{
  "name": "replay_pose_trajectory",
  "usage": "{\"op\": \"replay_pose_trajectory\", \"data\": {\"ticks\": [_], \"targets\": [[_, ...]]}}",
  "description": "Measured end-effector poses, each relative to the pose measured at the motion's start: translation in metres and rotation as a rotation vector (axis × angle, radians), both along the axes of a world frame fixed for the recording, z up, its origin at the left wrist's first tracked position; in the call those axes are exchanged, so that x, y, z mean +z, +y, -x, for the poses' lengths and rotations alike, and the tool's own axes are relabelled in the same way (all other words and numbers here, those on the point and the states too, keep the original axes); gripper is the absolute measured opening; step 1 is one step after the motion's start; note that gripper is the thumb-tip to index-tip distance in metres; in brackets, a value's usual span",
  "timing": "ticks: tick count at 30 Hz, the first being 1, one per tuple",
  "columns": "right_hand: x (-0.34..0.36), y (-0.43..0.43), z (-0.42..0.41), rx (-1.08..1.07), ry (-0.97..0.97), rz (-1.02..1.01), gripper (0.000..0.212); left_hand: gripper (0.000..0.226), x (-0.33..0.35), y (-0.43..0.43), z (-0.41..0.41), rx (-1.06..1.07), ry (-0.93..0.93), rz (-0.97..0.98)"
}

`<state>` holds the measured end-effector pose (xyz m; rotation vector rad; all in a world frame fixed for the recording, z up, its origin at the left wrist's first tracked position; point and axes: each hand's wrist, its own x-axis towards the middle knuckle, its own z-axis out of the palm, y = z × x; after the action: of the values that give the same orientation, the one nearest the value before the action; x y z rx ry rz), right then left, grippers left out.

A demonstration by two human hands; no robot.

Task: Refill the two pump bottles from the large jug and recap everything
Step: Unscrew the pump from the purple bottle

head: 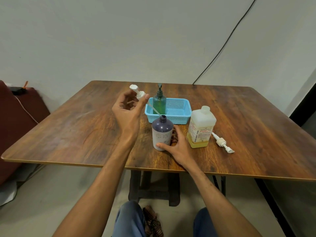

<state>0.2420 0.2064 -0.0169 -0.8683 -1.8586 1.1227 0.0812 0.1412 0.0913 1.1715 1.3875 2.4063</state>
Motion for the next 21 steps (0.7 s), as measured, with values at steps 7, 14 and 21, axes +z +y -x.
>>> {"op": "replay_pose_trajectory", "data": {"ticks": [7, 14, 21], "targets": [[-0.001, 0.0, 0.001, 0.008, -0.015, -0.017, 0.086, 0.026, -0.008, -0.019, 0.001, 0.079, -0.027, -0.071], [0.001, 0.001, 0.0, -0.01, -0.016, 0.021, 0.085, 0.031, -0.005, -0.022, 0.016, 0.142, -0.023, -0.079], [0.002, 0.0, 0.0, -0.008, -0.011, 0.015, 0.085, 0.026, -0.059, -0.014, 0.03, 0.205, 0.256, 0.204]]}}
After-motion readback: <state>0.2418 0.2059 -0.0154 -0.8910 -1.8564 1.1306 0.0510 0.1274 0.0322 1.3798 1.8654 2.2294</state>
